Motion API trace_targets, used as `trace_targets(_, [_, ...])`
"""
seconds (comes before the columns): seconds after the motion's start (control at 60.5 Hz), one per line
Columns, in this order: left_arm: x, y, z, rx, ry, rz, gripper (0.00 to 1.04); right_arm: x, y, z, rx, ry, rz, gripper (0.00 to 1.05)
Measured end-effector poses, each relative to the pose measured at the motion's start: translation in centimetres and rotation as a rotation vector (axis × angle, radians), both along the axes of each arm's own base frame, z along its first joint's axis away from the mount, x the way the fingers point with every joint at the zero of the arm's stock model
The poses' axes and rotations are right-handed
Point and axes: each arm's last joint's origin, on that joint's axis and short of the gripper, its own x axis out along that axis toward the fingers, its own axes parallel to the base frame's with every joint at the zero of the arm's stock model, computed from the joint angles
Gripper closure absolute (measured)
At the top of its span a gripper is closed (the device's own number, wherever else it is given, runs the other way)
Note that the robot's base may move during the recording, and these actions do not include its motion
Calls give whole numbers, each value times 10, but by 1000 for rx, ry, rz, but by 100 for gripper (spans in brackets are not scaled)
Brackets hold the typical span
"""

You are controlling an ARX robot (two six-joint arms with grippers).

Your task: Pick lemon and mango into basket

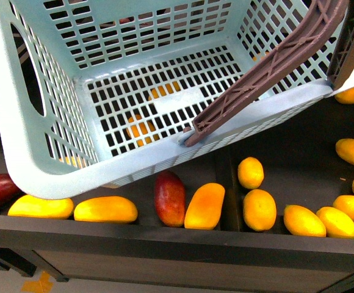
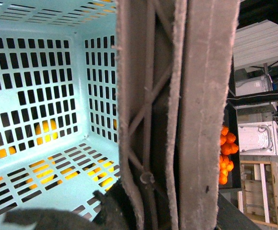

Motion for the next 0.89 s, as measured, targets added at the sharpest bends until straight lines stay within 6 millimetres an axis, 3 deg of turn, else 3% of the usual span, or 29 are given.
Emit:
trace_targets(0.248, [0, 0, 0, 3, -1, 7, 89, 0, 0, -1, 13, 18, 12, 9])
trace_targets(0.347, [0, 0, 0, 3, -1, 9, 89, 5, -2, -3, 183, 360, 83, 9])
trace_targets(0.397, [0, 0, 0, 3, -1, 5, 89, 12, -5, -8, 245, 446, 60, 9])
trace_targets(0.529, [0, 0, -1, 1, 3, 4, 89, 40, -12, -11, 300, 495, 18, 9])
trace_targets(0.645, [0, 0, -1, 2, 2, 5, 89, 80, -14, -12, 299, 520, 31, 9])
trace_targets(0.678, [0, 0, -1, 1, 4, 4, 89, 99, -14, -16, 288, 540, 37, 9])
trace_targets(0.893, [0, 0, -1, 3, 3, 8, 89, 171, -26, -55, 300, 673, -52, 9])
